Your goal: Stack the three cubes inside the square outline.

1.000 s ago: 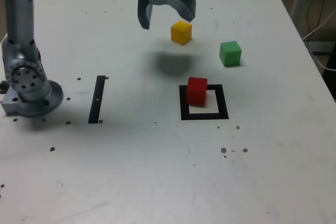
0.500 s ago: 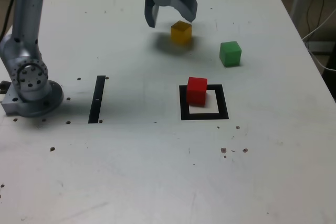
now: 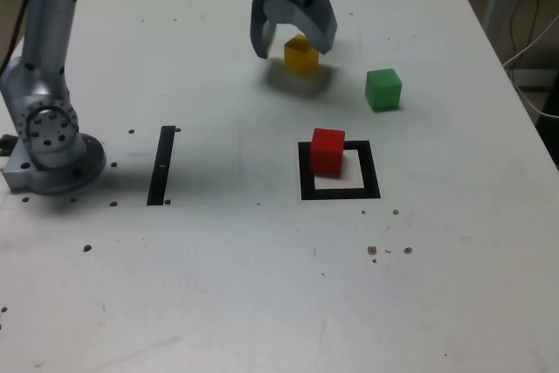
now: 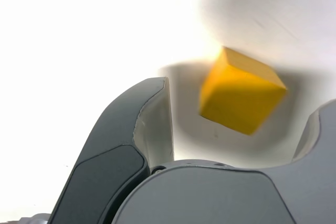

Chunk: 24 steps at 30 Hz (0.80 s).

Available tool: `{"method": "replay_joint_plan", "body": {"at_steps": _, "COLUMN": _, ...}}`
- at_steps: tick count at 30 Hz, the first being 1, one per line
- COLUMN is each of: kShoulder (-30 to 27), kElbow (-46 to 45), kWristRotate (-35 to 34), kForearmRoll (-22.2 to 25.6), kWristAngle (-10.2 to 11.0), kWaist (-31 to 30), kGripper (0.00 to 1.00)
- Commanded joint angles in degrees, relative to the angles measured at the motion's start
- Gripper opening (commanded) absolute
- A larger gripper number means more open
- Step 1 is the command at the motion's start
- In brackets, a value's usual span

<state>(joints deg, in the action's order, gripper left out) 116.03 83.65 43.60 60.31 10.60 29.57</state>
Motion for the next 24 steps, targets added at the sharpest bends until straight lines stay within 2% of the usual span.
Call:
{"method": "replay_joint_plan", "body": {"at_steps": 1, "kShoulder": 0.95, "kElbow": 0.71, "kWristRotate": 0.09, "kForearmRoll": 0.43, "kWristAngle": -0.49, "kWaist": -0.78, "kGripper": 0.89}}
{"method": "replay_joint_plan", "body": {"at_steps": 10, "kShoulder": 4.06, "kElbow": 3.54, "kWristRotate": 0.09, "kForearmRoll": 1.77, "kWristAngle": -0.36, "kWaist": -1.7, "kGripper": 0.84}}
{"method": "replay_joint_plan", "body": {"at_steps": 18, "kShoulder": 7.16, "kElbow": 10.19, "kWristRotate": 1.66, "kForearmRoll": 5.73, "kWristAngle": 0.3, "kWaist": -0.51, "kGripper": 0.82}}
{"method": "replay_joint_plan", "body": {"at_steps": 24, "kShoulder": 8.32, "kElbow": 13.14, "kWristRotate": 2.92, "kForearmRoll": 7.8, "kWristAngle": 0.15, "kWaist": 0.74, "kGripper": 0.71}}
